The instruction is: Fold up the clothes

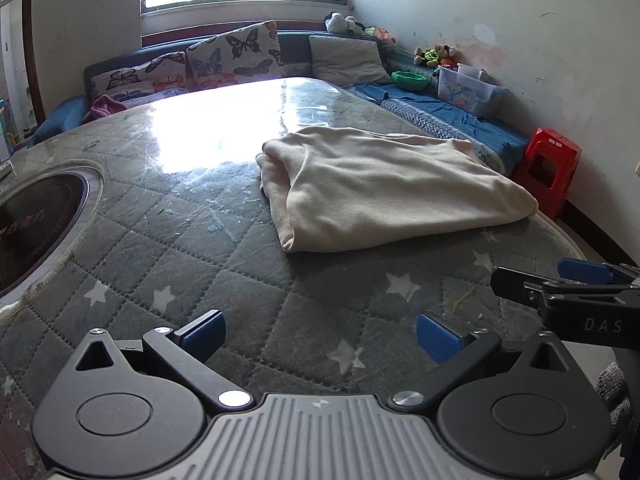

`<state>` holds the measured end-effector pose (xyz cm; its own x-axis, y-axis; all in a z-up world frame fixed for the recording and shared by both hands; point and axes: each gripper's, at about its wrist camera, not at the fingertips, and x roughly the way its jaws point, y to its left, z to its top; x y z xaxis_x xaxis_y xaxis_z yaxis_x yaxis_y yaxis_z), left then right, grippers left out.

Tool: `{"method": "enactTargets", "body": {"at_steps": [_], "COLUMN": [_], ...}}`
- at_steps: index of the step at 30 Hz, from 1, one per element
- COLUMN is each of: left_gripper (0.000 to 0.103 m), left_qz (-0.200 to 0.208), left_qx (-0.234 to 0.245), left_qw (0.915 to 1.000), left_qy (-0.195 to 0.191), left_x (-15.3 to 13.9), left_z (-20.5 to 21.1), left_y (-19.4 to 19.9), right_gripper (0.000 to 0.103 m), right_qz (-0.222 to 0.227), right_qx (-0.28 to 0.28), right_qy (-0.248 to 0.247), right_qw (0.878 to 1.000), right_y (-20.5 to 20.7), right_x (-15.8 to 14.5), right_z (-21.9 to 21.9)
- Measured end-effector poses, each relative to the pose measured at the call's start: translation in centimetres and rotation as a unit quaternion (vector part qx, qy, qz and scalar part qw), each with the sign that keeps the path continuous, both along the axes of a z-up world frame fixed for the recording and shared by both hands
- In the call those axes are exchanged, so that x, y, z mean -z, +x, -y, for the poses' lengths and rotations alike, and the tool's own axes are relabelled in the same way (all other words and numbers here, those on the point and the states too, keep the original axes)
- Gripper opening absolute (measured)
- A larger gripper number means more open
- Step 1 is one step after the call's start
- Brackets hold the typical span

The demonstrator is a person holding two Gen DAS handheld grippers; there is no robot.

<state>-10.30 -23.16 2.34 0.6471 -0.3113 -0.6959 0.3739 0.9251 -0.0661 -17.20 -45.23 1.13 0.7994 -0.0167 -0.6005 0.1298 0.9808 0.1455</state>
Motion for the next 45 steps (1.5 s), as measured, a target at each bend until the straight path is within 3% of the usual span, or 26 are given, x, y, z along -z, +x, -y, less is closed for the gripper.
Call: {"method": "enactTargets", "body": {"at_steps": [45], "left_gripper": [0.103], "left_qz": [-0.007], "left_qx": [0.008], "left_qw": [0.9999], "left_qy": [0.004], "left_x": [0.42], "left_z": [0.61], "left_y": [-1.03], "right_gripper": [0.103], "right_qz": [-0.018], "right_qx": [-0.005], "right_qy": [0.01], "right_qw": [1.0], "right_y": [-0.22], "right_x": [0.32], "right_z": [-0.39]}}
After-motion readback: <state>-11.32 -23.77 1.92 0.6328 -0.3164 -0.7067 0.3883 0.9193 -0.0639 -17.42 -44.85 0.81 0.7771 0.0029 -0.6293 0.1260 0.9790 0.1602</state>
